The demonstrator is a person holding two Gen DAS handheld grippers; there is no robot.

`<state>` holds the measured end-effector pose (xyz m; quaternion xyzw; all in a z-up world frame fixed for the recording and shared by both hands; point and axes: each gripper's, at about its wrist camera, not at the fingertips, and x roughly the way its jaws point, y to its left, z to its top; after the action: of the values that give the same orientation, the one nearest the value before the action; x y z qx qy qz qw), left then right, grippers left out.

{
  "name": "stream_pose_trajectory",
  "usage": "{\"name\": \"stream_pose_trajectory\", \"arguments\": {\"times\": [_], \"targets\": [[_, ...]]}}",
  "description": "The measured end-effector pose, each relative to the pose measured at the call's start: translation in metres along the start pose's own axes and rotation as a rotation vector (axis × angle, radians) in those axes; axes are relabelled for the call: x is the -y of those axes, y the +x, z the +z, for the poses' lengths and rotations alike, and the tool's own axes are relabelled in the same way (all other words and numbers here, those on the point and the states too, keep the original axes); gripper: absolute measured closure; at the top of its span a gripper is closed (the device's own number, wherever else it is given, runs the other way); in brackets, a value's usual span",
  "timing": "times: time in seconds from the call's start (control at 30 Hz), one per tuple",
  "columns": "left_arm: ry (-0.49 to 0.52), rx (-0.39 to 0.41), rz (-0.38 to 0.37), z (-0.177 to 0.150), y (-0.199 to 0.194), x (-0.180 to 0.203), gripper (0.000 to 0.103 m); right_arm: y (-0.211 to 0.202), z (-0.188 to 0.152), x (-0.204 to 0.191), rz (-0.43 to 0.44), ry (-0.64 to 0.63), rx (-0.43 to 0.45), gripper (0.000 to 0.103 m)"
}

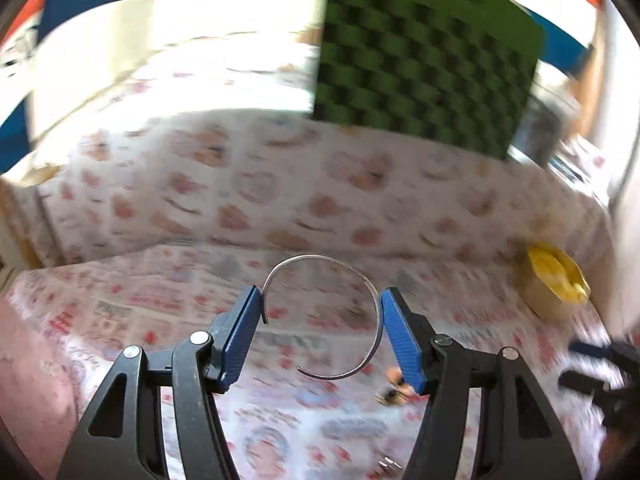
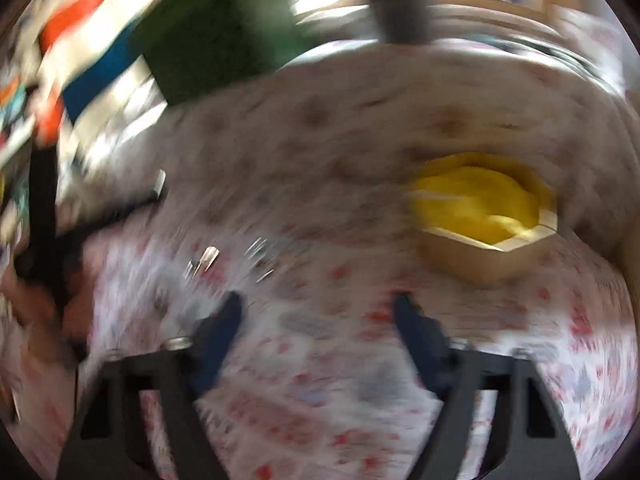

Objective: Organize jewelry
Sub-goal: 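Carry the bangle in the left tool while the right tool grasps a small ring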

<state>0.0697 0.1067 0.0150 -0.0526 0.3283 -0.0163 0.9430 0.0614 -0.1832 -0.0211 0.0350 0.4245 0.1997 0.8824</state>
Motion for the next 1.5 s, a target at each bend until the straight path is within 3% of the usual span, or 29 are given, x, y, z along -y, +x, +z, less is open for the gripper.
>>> {"name": "stream_pose_trajectory", "arguments": {"times": [0.13,0.23,0.37,0.47,0.7,0.93,1.2,1.37,1.5], "targets": [[0.006,0.002,0.035,-0.005,0.009,-0.006,0.042,0.04,0.018,-0.022,0.046,0.031,-0.098,0.08],[-0.014,0.012,0.052,-0.005,0.007,-0.013,0.042,0.068,0.03,-0.039,0.01,0.018,-0.163,0.08],[-0.049,0.005,0.059,-0.004,0.011,-0.019,0.042,0.085,0.037,-0.055,-0.082,-0.002,-0.174,0.079],[-0.069,-0.002,0.054,-0.004,0.019,-0.023,0.042,0.091,0.038,-0.067,-0.213,-0.075,-0.162,0.079],[-0.058,0.037,0.072,-0.002,0.016,-0.024,0.042,0.096,0.032,-0.071,-0.212,-0.104,-0.169,0.085],[-0.058,0.049,0.079,-0.002,0.014,-0.024,0.042,0.074,0.023,-0.05,-0.125,-0.046,-0.118,0.085],[0.061,0.108,0.117,-0.007,0.003,0.001,0.042,0.034,0.035,-0.026,-0.091,-0.003,-0.038,0.085],[0.091,0.181,0.058,-0.002,-0.027,0.019,0.042,0.001,0.057,-0.024,-0.061,0.024,0.066,0.085],[0.116,0.232,0.045,0.01,-0.05,0.042,0.042,-0.041,0.064,-0.001,-0.031,0.076,0.177,0.085]]}}
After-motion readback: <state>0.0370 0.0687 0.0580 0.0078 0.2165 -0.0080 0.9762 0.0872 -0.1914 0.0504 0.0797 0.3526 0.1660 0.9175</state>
